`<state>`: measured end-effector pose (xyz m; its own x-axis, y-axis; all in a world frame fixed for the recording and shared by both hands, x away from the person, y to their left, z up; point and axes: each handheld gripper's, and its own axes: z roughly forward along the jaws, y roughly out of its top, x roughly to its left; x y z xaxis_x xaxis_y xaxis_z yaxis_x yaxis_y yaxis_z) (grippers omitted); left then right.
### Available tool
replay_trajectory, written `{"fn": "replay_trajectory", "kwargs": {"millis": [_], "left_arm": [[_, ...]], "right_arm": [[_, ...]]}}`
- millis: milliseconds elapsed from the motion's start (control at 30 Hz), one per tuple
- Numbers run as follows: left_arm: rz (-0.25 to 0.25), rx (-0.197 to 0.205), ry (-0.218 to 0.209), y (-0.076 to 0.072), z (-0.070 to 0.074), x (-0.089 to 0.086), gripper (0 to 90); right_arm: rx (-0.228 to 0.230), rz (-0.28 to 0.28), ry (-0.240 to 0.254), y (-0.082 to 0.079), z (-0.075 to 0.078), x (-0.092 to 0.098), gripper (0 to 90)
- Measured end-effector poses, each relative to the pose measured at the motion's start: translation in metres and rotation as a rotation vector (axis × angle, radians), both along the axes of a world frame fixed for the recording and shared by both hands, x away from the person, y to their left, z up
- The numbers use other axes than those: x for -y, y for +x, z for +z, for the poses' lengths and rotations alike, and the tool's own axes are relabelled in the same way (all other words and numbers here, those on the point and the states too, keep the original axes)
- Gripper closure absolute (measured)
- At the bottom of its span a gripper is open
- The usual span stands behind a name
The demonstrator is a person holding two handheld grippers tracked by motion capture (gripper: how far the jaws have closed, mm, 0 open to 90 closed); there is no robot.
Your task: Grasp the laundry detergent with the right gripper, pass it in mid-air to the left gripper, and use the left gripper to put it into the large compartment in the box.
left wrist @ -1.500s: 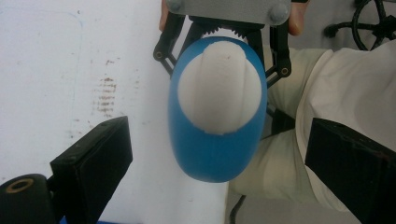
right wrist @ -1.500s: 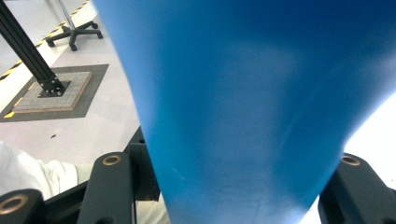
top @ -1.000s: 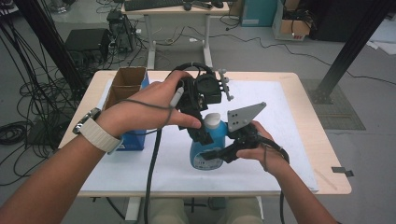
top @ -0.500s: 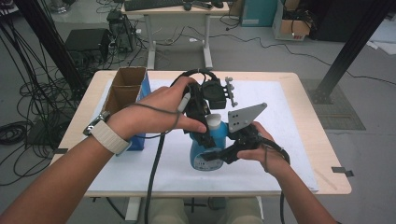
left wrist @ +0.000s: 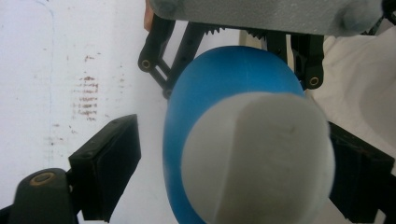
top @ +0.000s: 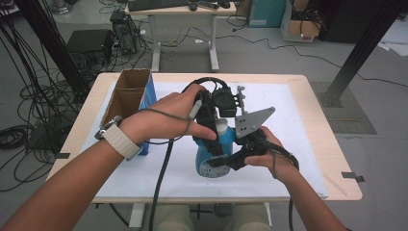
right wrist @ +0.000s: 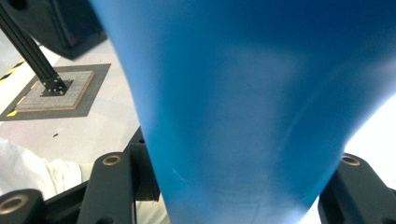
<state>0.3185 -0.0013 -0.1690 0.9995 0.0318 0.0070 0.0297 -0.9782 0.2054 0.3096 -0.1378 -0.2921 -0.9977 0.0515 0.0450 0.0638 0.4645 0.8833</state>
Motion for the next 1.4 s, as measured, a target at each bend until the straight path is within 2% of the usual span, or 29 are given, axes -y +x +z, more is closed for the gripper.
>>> {"fn": "replay_trajectory", "kwargs": {"millis": [67,200,300,333,400,433,567,633,667,700,767,800,833,867,900,967,1067,1233,1300,1400], "left_arm": [[0.018,-0.007,-0.010,-0.0011,-0.0020,0.0010,16.0],[0.016,-0.009,-0.008,-0.0011,-0.0034,0.0028,17.9],[-0.006,-0.009,0.012,0.0003,-0.0025,0.0042,19.3],[0.010,-0.011,-0.003,-0.0008,-0.0035,0.0045,19.5],[0.015,-0.015,-0.002,-0.0011,-0.0039,0.0053,20.4],[-0.019,-0.008,0.022,0.0009,-0.0025,0.0055,21.0],[-0.036,-0.016,0.032,0.0019,-0.0029,0.0062,26.6],[-0.022,-0.037,0.027,0.0014,-0.0041,0.0057,29.4],[-0.052,-0.028,0.028,0.0028,-0.0038,0.0061,30.2],[-0.030,-0.038,0.027,0.0006,-0.0042,0.0059,32.3],[-0.054,-0.025,0.029,0.0018,-0.0039,0.0064,33.1],[-0.045,-0.033,0.028,0.0009,-0.0043,0.0063,34.2],[-0.057,-0.029,0.028,0.0015,-0.0039,0.0065,34.7],[-0.064,-0.031,0.031,0.0016,-0.0037,0.0066,36.5],[-0.046,-0.030,0.032,0.0001,-0.0038,0.0065,37.0],[-0.055,-0.033,0.037,0.0003,-0.0038,0.0069,37.1],[-0.057,-0.032,0.041,-0.0009,-0.0046,0.0076,37.3],[-0.049,-0.015,0.058,-0.0043,-0.0046,0.0089,37.5],[-0.055,-0.006,0.045,-0.0048,-0.0043,0.0088,37.6],[-0.048,-0.008,0.049,-0.0056,-0.0039,0.0084,37.6]], "right_arm": [[0.000,0.001,0.000,-0.0003,0.0001,0.0000,42.9],[-0.002,0.004,-0.002,-0.0008,-0.0001,-0.0004,42.9],[-0.003,0.005,-0.004,-0.0013,-0.0005,-0.0007,42.9],[-0.001,0.011,-0.006,-0.0010,-0.0006,-0.0007,42.9],[0.000,0.004,-0.010,-0.0015,-0.0005,-0.0008,42.9],[-0.002,0.005,-0.009,-0.0016,-0.0005,-0.0009,42.9],[0.000,0.007,-0.010,-0.0012,-0.0006,-0.0010,42.9],[-0.003,0.007,-0.010,-0.0013,-0.0011,-0.0012,42.9],[-0.002,0.009,-0.011,-0.0011,-0.0012,-0.0012,42.9],[-0.005,0.011,-0.011,-0.0009,-0.0015,-0.0012,42.9],[-0.003,0.007,-0.014,-0.0008,-0.0020,-0.0014,42.9],[0.000,0.005,-0.013,-0.0007,-0.0024,-0.0018,43.0],[0.015,0.009,-0.012,0.0007,-0.0032,-0.0023,42.9],[0.007,0.006,-0.012,0.0005,-0.0034,-0.0020,43.0],[0.010,0.006,-0.011,0.0009,-0.0037,-0.0019,43.0],[-0.008,0.006,-0.015,-0.0006,-0.0029,-0.0014,43.0],[-0.008,0.012,-0.020,-0.0010,-0.0030,-0.0018,43.1],[0.017,0.014,-0.028,-0.0004,-0.0034,-0.0029,43.1],[0.016,0.017,-0.027,-0.0007,-0.0035,-0.0030,43.2],[0.021,0.015,-0.026,-0.0009,-0.0029,-0.0027,43.3]]}}
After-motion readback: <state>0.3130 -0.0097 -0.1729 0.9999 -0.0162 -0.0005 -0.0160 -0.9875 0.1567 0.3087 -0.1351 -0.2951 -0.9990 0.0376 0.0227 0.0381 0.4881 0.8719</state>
